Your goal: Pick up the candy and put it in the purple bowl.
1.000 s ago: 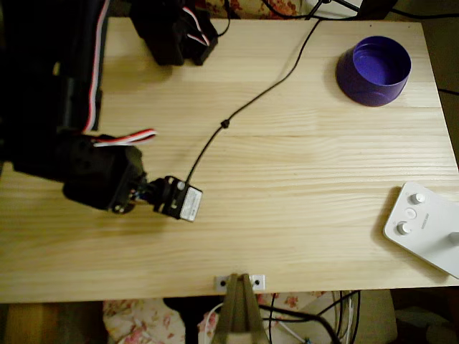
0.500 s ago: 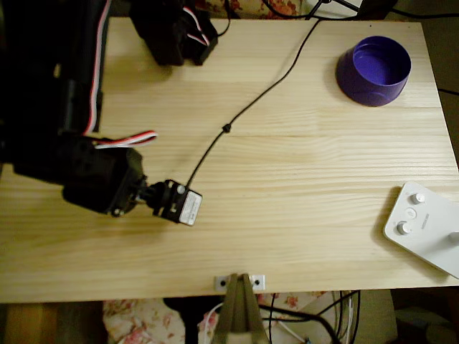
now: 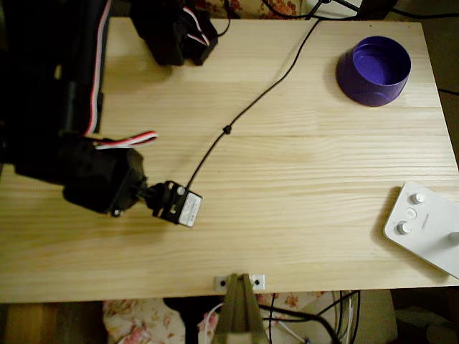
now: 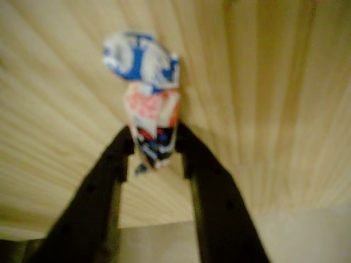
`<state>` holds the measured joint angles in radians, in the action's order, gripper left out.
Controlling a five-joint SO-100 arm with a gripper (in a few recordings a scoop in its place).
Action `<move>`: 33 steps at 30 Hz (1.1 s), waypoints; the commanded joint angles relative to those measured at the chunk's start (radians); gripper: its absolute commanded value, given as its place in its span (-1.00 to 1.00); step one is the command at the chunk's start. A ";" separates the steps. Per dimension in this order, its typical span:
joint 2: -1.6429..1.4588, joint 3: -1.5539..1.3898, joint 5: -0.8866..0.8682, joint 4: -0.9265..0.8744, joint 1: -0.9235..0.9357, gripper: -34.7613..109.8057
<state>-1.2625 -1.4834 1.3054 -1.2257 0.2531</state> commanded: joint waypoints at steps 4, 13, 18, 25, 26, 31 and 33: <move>-0.060 0.077 -0.005 -0.069 0.014 -0.41; -0.077 0.209 -0.054 -0.282 -0.015 -0.41; -0.124 0.229 -0.071 -0.388 -0.046 -0.41; -0.225 0.215 -0.126 -0.492 -0.095 -0.41; -0.244 0.207 -0.135 -0.505 -0.104 -0.41; -0.345 0.186 -0.213 -0.548 -0.160 -0.40; -0.391 0.172 -0.255 -0.569 -0.189 -0.40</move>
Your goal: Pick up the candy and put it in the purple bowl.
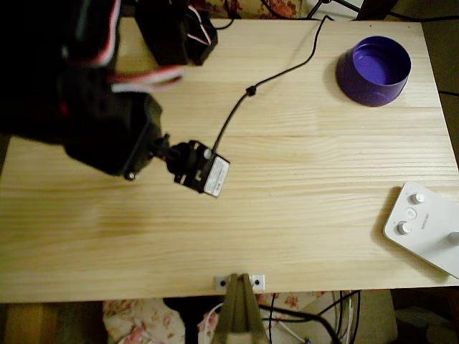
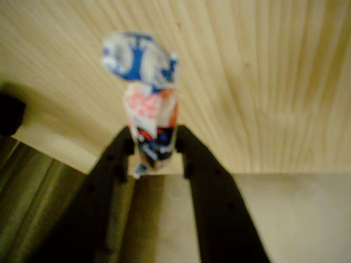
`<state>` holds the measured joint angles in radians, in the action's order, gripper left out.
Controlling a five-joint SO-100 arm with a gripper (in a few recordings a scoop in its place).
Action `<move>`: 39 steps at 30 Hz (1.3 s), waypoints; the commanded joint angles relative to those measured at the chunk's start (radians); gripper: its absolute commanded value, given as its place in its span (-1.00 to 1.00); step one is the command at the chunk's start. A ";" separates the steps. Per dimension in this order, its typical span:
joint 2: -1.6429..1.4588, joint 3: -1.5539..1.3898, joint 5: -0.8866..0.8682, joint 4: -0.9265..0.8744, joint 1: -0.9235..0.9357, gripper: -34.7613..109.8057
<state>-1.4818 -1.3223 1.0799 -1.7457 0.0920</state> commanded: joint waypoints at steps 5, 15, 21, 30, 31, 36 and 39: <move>-0.284 -0.041 -0.146 -0.077 -0.115 -0.40; -0.425 -0.091 -0.402 -0.098 -0.307 -0.40; -0.514 -0.101 -0.531 -0.107 -0.457 -0.40; -0.647 -0.109 -0.729 -0.109 -0.730 -0.40; -0.661 -0.109 -0.752 -0.109 -0.764 -0.40; -0.703 -0.110 -0.859 -0.106 -0.954 -0.40; -0.704 -0.118 -0.920 -0.086 -1.074 -0.40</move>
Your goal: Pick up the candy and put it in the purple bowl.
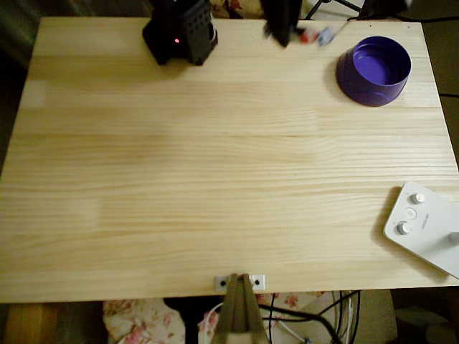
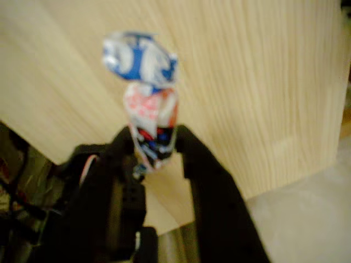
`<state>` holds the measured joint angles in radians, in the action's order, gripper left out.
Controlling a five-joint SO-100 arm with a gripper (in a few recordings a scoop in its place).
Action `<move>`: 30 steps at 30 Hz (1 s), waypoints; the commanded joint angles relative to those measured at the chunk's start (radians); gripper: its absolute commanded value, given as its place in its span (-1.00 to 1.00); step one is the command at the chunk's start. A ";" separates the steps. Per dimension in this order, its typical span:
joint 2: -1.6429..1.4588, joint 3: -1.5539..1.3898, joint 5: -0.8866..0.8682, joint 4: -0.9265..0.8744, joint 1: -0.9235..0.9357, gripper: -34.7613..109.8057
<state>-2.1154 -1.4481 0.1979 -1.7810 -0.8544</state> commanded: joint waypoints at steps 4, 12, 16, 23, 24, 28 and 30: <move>-0.051 0.011 -0.078 0.005 -0.239 -0.40; 0.028 0.031 -0.084 0.114 -0.374 -0.40; 0.100 0.037 -0.081 0.190 -0.423 -0.40; 0.282 0.112 -0.094 0.311 -0.463 -0.40; 0.310 0.135 -0.095 0.319 -0.466 -0.40; 0.419 0.222 -0.103 0.341 -0.477 -0.40; 0.469 0.255 -0.107 0.356 -0.485 -0.40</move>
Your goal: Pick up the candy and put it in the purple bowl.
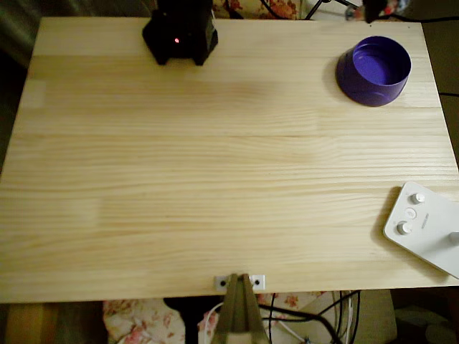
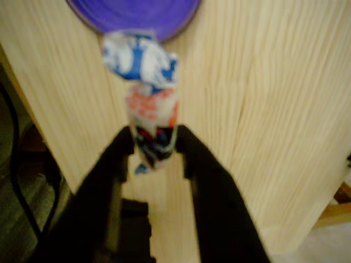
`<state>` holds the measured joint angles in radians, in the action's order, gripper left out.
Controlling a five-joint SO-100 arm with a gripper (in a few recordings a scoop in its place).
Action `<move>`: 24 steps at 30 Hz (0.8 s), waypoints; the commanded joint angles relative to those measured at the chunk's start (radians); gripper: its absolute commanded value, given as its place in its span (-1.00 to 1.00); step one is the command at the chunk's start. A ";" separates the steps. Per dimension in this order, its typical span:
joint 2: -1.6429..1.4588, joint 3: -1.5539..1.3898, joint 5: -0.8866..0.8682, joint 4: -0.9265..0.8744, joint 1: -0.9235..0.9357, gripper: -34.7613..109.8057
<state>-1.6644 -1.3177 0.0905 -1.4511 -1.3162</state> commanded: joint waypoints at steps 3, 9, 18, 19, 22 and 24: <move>0.084 0.158 -0.008 0.051 -0.034 -0.40; 0.195 0.235 -0.009 0.084 -0.064 -0.40; 0.307 0.330 -0.005 0.117 -0.049 -0.40; 0.319 0.342 -0.005 0.118 -0.046 -0.40; 0.347 0.374 0.000 0.124 -0.032 -0.40; 0.353 0.376 0.000 0.124 -0.026 -0.40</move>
<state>-1.2763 -1.0370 0.0813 -1.3453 -1.3484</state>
